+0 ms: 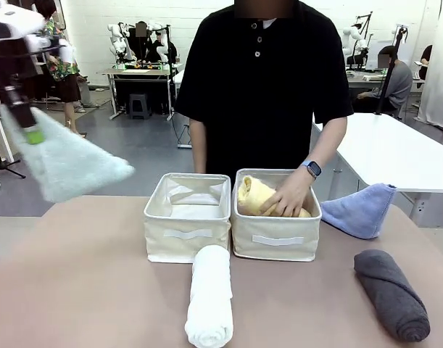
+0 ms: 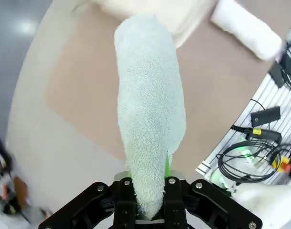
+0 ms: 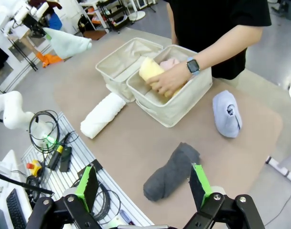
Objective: Sort the towels based on their folding style.
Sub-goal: Pick up one triangle-folded towel and place it in the left Fabric basket.
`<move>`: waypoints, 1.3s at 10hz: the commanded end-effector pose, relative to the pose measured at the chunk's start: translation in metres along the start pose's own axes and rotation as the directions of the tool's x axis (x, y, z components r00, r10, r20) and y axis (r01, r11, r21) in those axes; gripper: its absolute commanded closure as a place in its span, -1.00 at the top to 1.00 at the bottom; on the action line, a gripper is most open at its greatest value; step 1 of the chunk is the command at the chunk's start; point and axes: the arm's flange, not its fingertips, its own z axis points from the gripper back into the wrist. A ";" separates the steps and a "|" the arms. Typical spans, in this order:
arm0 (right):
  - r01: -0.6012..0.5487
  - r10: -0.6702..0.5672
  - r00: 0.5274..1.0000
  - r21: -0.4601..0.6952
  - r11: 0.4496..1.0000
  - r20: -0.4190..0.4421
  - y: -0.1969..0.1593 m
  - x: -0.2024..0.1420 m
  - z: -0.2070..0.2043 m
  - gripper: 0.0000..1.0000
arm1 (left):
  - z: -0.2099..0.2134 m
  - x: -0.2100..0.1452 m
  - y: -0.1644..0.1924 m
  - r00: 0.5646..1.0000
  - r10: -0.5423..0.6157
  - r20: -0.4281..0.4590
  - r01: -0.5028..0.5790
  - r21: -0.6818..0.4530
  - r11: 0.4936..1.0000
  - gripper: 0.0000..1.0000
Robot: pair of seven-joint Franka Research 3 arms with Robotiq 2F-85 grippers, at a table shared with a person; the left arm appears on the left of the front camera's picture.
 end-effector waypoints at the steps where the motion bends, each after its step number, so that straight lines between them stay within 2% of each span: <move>1: -0.015 0.014 1.000 0.022 1.000 0.022 0.000 0.001 -0.001 1.00 | -0.003 0.052 0.022 0.968 -0.249 0.030 0.250 -0.055 0.967 -0.63; 3: -0.015 0.014 1.000 0.022 1.000 0.022 0.000 0.001 -0.001 1.00 | -0.021 0.105 0.017 0.899 -0.438 0.028 0.438 -0.080 0.895 -0.63; 6: -0.015 0.014 1.000 0.022 1.000 0.022 0.000 0.001 -0.001 1.00 | -0.051 0.162 0.005 0.821 -0.570 0.028 0.570 -0.108 0.815 -0.63; 9: -0.015 0.014 1.000 0.022 1.000 0.022 0.000 0.001 -0.001 1.00 | -0.089 0.184 0.000 0.803 -0.595 -0.036 0.588 -0.109 0.801 -0.63; 13: -0.015 0.014 1.000 0.022 1.000 0.022 0.000 0.001 -0.001 1.00 | -0.111 0.193 0.014 0.822 -0.569 -0.019 0.566 -0.086 0.820 -0.63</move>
